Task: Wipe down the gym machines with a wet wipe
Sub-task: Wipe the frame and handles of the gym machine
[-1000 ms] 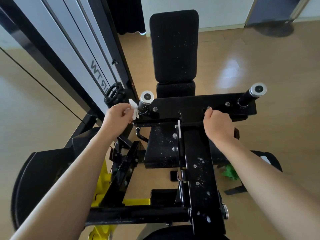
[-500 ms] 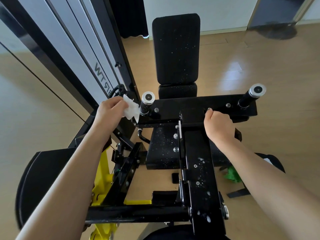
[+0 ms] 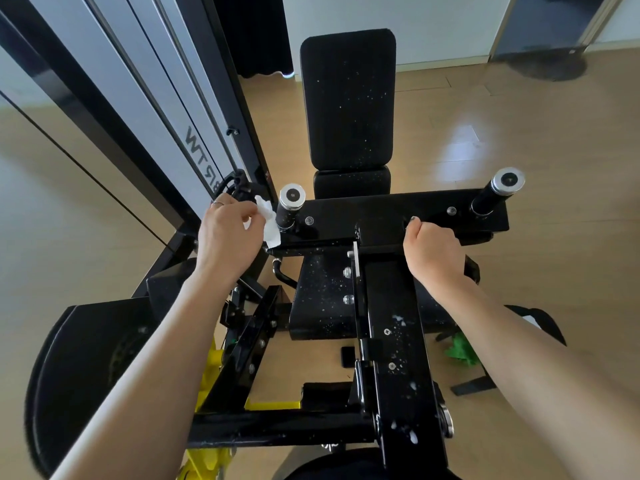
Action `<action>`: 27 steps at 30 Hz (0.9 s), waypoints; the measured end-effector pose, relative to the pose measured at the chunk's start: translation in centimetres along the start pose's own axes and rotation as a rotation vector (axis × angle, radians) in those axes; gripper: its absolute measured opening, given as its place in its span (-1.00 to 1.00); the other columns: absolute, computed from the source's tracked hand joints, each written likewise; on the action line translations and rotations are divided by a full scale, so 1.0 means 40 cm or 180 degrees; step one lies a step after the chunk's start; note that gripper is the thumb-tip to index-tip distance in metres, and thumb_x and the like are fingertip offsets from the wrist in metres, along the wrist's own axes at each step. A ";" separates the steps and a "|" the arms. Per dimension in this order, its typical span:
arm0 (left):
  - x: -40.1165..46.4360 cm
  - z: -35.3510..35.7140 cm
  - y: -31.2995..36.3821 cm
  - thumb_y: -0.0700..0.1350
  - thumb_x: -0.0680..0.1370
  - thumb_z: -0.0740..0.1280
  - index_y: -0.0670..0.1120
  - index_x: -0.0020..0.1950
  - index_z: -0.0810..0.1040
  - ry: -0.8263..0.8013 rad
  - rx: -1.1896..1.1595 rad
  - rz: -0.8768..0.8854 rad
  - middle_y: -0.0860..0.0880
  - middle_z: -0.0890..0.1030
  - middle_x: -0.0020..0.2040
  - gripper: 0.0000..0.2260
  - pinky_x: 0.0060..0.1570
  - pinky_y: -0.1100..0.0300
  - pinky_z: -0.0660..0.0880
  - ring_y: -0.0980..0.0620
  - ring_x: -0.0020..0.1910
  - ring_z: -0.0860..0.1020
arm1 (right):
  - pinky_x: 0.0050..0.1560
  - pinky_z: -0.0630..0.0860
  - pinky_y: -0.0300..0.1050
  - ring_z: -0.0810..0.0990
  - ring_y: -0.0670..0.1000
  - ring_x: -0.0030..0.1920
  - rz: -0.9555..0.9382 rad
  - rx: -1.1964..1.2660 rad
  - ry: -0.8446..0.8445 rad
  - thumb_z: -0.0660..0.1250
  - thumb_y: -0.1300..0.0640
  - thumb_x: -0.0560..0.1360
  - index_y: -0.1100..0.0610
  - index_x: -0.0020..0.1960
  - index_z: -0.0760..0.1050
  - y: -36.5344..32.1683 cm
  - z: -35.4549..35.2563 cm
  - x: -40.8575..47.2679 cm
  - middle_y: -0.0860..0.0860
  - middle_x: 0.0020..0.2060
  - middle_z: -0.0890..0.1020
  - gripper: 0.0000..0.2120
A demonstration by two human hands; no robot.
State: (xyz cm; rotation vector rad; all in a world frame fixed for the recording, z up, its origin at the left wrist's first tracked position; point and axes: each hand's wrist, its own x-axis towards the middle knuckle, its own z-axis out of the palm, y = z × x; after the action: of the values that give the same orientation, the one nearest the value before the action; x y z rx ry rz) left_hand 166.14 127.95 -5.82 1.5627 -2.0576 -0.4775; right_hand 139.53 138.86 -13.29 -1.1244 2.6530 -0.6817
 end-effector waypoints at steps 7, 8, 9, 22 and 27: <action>0.001 -0.014 0.010 -0.10 0.67 0.15 -0.11 -0.06 0.48 -0.0107 -0.0689 -0.0340 -0.02 0.51 -0.22 -0.82 -0.32 0.15 0.32 0.08 -0.35 0.38 | -0.18 0.62 0.10 0.61 0.13 -0.33 -0.0034 0.0070 0.0018 -0.06 -0.04 0.73 0.09 -0.37 0.41 0.002 -0.003 -0.002 0.07 -0.43 0.54 -0.43; 0.002 -0.014 0.007 -0.10 0.67 0.13 -0.11 -0.06 0.47 -0.0085 -0.0717 -0.0344 -0.02 0.54 -0.20 -0.81 -0.33 0.15 0.33 0.07 -0.36 0.40 | -0.18 0.62 0.10 0.60 0.13 -0.33 -0.0038 0.0074 0.0023 -0.06 -0.04 0.73 0.09 -0.36 0.41 0.003 -0.002 -0.001 0.07 -0.43 0.54 -0.43; 0.002 -0.014 0.008 -0.09 0.67 0.12 -0.10 -0.05 0.46 -0.0066 -0.0727 -0.0333 -0.04 0.58 -0.17 -0.81 -0.33 0.14 0.35 0.05 -0.35 0.44 | -0.18 0.62 0.11 0.60 0.13 -0.34 -0.0038 0.0071 0.0022 -0.05 -0.05 0.73 0.09 -0.36 0.41 0.002 -0.001 0.000 0.07 -0.43 0.54 -0.44; 0.048 -0.070 0.000 -0.06 0.66 0.16 -0.14 -0.19 0.52 0.0029 0.0326 0.0034 -0.01 0.50 -0.05 -0.70 0.06 0.06 0.36 -0.04 0.04 0.40 | -0.15 0.61 0.13 0.61 0.18 -0.30 -0.0032 0.0091 -0.0006 -0.07 -0.06 0.72 0.09 -0.37 0.39 0.006 0.003 0.005 0.09 -0.41 0.55 -0.43; 0.052 -0.086 0.034 -0.08 0.69 0.13 -0.09 -0.23 0.36 0.0105 -0.0123 -0.0186 -0.01 0.42 -0.27 -0.70 -0.39 0.31 0.27 0.10 -0.35 0.35 | -0.12 0.59 0.11 0.61 0.20 -0.27 -0.0034 0.0091 0.0006 -0.07 -0.05 0.72 0.08 -0.37 0.38 0.007 0.004 0.006 0.11 -0.38 0.57 -0.44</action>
State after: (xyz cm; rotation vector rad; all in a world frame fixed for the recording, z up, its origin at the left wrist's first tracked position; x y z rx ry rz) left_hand 166.65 126.43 -1.89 1.6013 -1.9712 -0.5065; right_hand 139.24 138.79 -13.55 -1.1317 2.6319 -0.7206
